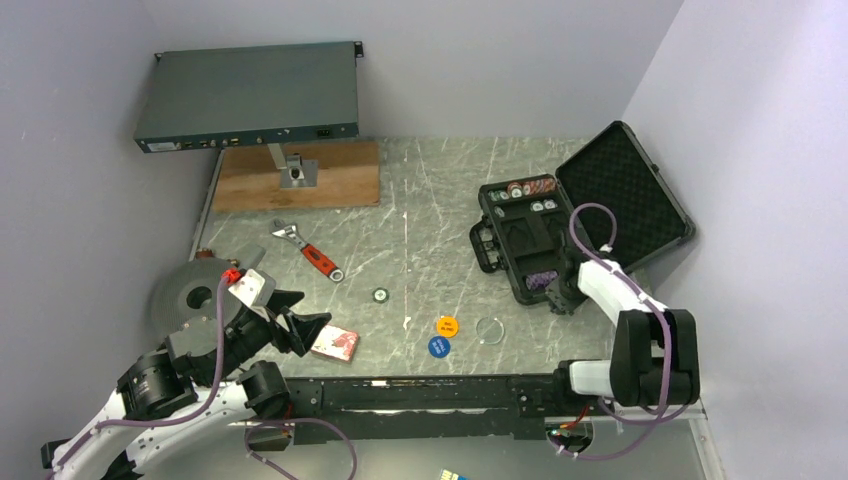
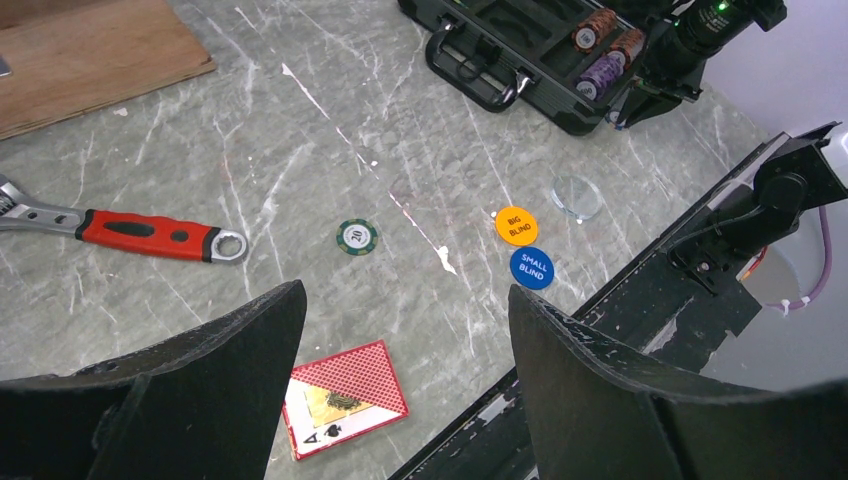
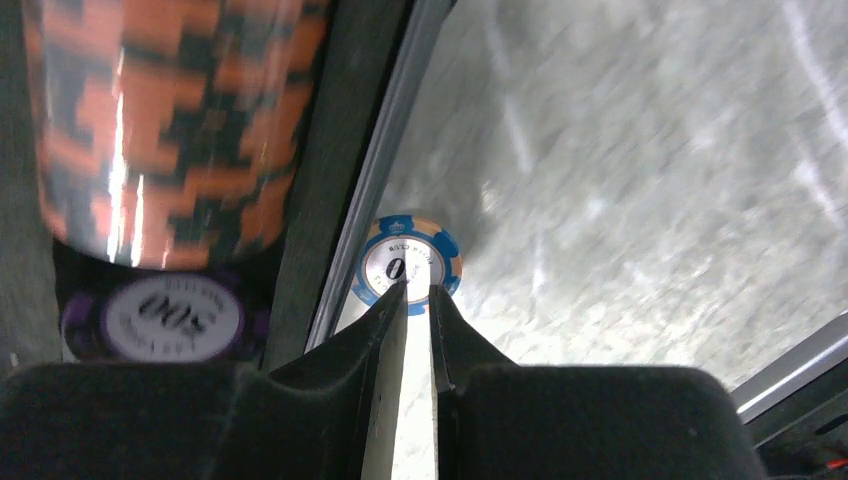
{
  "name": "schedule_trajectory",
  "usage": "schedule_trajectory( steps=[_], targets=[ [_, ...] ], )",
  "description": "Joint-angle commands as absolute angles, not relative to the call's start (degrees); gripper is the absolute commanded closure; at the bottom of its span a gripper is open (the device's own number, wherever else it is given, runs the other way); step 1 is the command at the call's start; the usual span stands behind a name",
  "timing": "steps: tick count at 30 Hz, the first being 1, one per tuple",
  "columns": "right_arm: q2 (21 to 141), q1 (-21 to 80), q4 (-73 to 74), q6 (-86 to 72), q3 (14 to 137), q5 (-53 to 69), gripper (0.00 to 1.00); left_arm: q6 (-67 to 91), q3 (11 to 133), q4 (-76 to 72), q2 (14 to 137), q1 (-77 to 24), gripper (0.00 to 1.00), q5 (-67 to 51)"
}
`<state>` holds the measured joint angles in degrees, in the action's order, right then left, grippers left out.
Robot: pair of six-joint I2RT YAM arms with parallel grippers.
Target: Pack up texas hold em set
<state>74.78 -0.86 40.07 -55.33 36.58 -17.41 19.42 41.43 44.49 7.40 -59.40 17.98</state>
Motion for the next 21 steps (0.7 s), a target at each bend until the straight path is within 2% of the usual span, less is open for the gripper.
schedule_trajectory(
  steps=[1,6,14,21],
  targets=[
    [78.50,6.90,38.74,-62.54,35.99,-7.69,0.82,20.30,41.75,44.03,7.67,-59.77,0.20,19.25],
    [79.34,14.51,38.63,-66.29,38.56,-6.49,0.82,20.32,41.75,44.03,7.38,-59.77,0.20,19.33],
    [89.81,29.46,33.27,-73.10,43.97,-3.06,0.83,20.54,41.83,44.28,7.95,-59.77,0.20,19.62],
    [97.68,39.69,35.33,-69.04,59.77,-6.82,0.83,20.91,41.84,44.56,8.58,-59.85,0.20,20.38]
  ],
)
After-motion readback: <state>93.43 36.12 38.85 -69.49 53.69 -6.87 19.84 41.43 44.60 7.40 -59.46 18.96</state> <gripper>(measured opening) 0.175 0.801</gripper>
